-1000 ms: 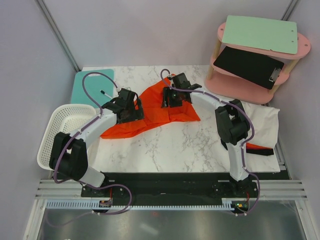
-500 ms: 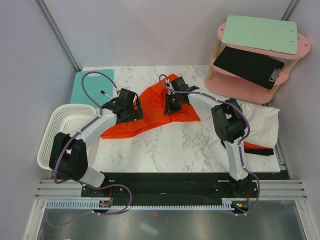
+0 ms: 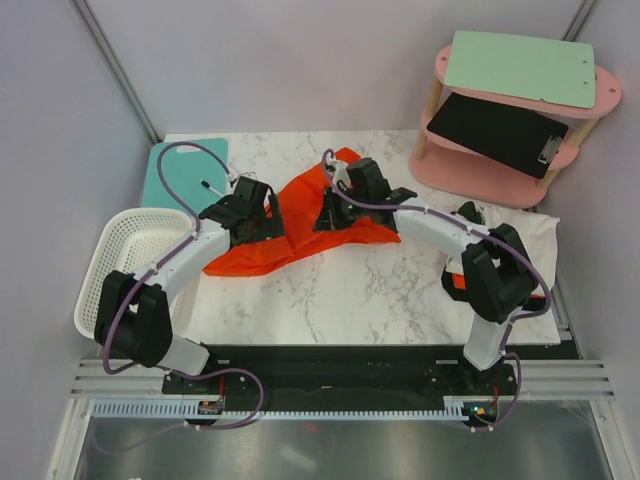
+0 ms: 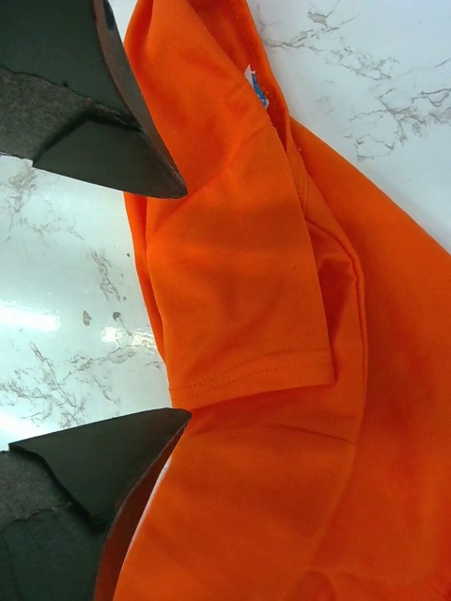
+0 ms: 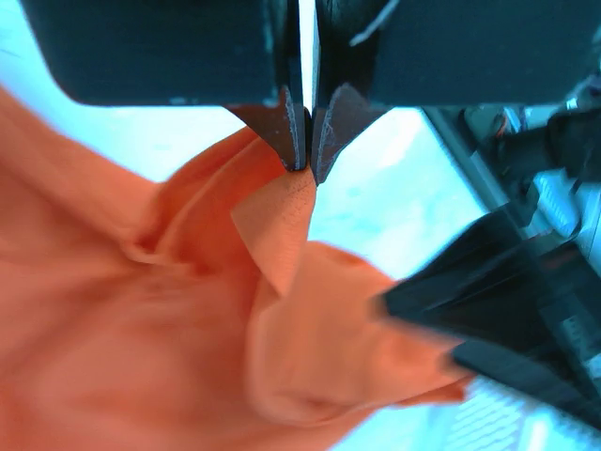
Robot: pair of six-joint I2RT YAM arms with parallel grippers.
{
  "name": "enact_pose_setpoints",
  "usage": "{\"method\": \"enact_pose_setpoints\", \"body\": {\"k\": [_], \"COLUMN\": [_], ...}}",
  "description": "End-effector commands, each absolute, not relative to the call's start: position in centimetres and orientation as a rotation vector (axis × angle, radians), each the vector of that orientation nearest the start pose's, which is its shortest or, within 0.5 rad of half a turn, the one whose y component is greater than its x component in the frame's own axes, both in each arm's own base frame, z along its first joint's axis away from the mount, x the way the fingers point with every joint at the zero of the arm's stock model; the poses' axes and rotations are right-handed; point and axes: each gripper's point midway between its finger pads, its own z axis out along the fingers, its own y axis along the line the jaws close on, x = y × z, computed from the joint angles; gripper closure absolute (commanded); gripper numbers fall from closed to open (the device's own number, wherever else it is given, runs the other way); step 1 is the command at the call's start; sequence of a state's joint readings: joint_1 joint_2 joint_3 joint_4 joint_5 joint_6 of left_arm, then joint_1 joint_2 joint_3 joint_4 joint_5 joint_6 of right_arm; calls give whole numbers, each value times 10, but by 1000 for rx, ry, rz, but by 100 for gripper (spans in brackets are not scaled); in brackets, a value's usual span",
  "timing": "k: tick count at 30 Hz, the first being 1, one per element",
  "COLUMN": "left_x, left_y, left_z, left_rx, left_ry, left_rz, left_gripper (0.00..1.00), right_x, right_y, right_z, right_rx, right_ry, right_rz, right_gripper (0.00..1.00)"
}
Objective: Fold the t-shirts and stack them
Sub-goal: Flatten the tshirt out
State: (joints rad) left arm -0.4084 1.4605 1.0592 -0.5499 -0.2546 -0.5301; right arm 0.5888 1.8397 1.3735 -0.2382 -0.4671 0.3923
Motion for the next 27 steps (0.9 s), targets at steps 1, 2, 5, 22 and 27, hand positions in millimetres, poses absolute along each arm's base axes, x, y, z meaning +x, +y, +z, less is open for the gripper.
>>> {"method": "enact_pose_setpoints", "body": {"k": [1,2,5,22,27], "left_x": [338,338,334,276,251], "left_y": [-130,-132,-134,-153,-156], "left_z": [116,115,117,118,121], "left_rx": [-273,-272,-286,-324,-333], "left_ry": [2452,2456,2455,2453,2432], "left_rz": [-178,-196,-230,-567,-653], "left_gripper": [1,1,1,2,2], "right_x": [265,240,202,264,303], "right_y": [398,407,413,380,341], "right_z": [160,147,110,145,140], "right_rx": [-806,-875,-992,-829,-658], "right_ry": [2201,2223,2304,2223,2252], "right_rz": [1178,1193,1216,977,893], "right_gripper": [90,89,82,14,5]}}
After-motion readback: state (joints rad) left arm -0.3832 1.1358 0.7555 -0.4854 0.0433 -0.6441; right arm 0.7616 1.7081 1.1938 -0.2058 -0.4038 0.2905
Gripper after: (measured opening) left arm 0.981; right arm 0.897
